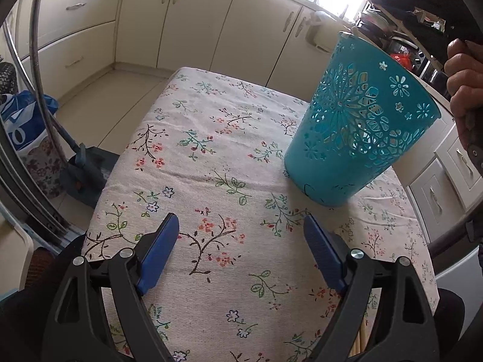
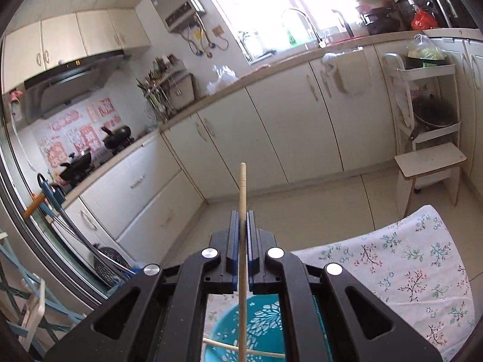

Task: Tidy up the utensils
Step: 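Lift the chopstick over the teal bin and open the right gripper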

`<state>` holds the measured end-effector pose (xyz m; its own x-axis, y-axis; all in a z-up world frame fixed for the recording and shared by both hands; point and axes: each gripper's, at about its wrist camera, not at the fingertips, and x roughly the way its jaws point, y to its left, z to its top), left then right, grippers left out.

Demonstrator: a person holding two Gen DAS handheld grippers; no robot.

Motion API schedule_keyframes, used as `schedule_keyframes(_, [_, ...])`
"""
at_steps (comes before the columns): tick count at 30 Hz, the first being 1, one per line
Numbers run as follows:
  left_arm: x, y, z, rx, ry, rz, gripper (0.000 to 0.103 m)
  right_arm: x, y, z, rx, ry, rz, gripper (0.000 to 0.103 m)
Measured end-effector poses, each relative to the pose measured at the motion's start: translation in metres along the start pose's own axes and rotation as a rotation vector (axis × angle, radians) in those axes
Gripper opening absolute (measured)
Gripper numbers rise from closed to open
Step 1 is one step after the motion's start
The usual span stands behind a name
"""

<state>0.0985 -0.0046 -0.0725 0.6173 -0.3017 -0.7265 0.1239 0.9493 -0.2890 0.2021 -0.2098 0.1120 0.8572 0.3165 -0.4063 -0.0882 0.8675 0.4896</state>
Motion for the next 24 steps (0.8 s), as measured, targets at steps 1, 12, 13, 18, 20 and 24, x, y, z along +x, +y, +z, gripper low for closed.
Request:
schedule_keyframes(1, [0.0,0.0,0.0,-0.001,0.002,-0.002,0.081,0.001,0.0,-0.002,-0.013,0.005,-0.008,0.005])
schedule_keyframes(12, [0.002,0.002,0.0,-0.01,0.006,0.001,0.081,0.009,0.004,-0.029,-0.076,0.121,-0.041,0.005])
schedule_keyframes(13, [0.002,0.002,0.001,-0.011,0.007,0.002,0.081,0.006,0.005,-0.033,-0.084,0.127,-0.035,0.006])
schedule_keyframes(18, [0.0,0.003,0.0,-0.017,0.002,0.004,0.081,-0.036,0.005,-0.051,-0.097,0.095,-0.025,0.006])
schedule_keyframes(20, [0.0,0.003,0.0,-0.017,-0.001,0.005,0.081,-0.065,0.005,-0.062,-0.112,0.053,-0.021,0.009])
schedule_keyframes(24, [-0.003,0.002,0.0,-0.012,-0.009,0.008,0.081,-0.113,-0.001,-0.092,-0.145,0.002,-0.065,0.016])
